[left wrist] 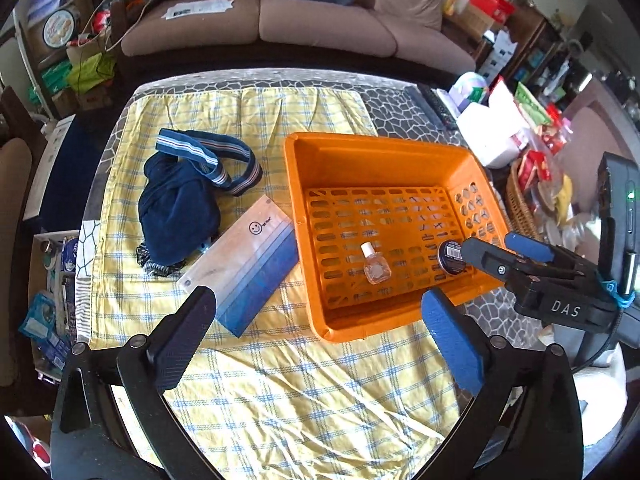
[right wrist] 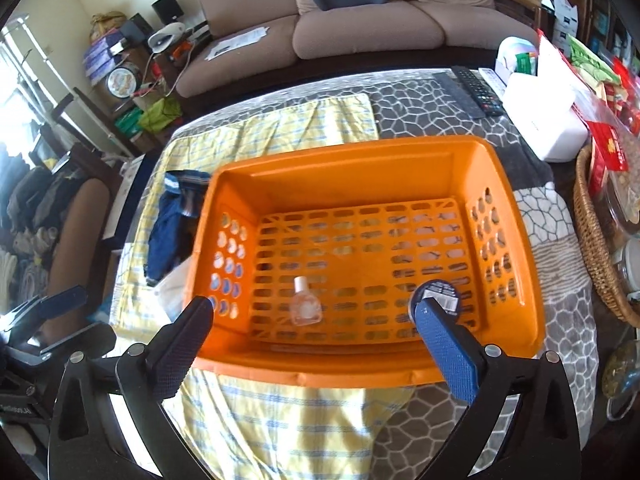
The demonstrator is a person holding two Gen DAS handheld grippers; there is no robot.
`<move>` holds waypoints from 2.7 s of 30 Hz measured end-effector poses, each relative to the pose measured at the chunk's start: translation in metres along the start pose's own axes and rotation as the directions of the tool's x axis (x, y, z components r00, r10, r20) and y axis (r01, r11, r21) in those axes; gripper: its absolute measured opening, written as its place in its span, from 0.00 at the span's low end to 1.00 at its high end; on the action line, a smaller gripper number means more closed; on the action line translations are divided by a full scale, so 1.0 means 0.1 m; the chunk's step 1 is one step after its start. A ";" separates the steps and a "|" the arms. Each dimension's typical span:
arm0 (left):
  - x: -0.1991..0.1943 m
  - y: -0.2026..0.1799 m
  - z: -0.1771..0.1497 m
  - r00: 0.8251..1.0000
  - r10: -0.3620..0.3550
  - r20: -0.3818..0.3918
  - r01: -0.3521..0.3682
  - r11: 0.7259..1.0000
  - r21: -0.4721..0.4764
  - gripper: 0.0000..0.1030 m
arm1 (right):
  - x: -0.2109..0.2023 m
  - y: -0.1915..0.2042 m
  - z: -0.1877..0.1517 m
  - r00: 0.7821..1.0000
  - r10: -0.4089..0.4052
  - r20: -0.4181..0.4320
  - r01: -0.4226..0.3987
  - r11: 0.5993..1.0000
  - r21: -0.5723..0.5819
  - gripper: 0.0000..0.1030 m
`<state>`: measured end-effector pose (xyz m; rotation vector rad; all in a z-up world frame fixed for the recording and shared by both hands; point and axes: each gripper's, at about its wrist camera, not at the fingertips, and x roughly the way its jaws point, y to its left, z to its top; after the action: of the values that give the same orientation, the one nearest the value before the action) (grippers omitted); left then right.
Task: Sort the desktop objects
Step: 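Lift both tools away from the orange basket, then move both tools to the navy hot water bottle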
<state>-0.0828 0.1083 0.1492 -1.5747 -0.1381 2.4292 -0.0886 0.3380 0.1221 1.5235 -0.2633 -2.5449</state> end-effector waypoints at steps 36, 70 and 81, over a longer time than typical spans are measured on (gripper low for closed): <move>0.16 2.23 -0.45 0.997 0.053 -0.050 -0.065 0.963 -0.263 0.73 | 0.70 1.67 0.06 0.996 0.076 -0.045 -0.083 0.984 -0.156 0.78; 1.59 2.59 0.09 0.982 -0.156 -0.105 0.111 0.931 -0.349 0.47 | 2.41 2.20 0.60 0.976 0.007 -0.220 -0.048 0.982 -0.181 0.65; 1.70 2.66 0.13 0.966 -0.244 -0.081 0.194 0.900 -0.390 0.47 | 2.54 2.19 0.58 0.968 0.061 -0.242 -0.096 0.987 -0.132 0.65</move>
<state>-0.2011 -0.1048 -0.0519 -1.7510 -0.7624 2.2089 -0.2471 0.0713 -0.0166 1.7041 -0.1044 -2.2401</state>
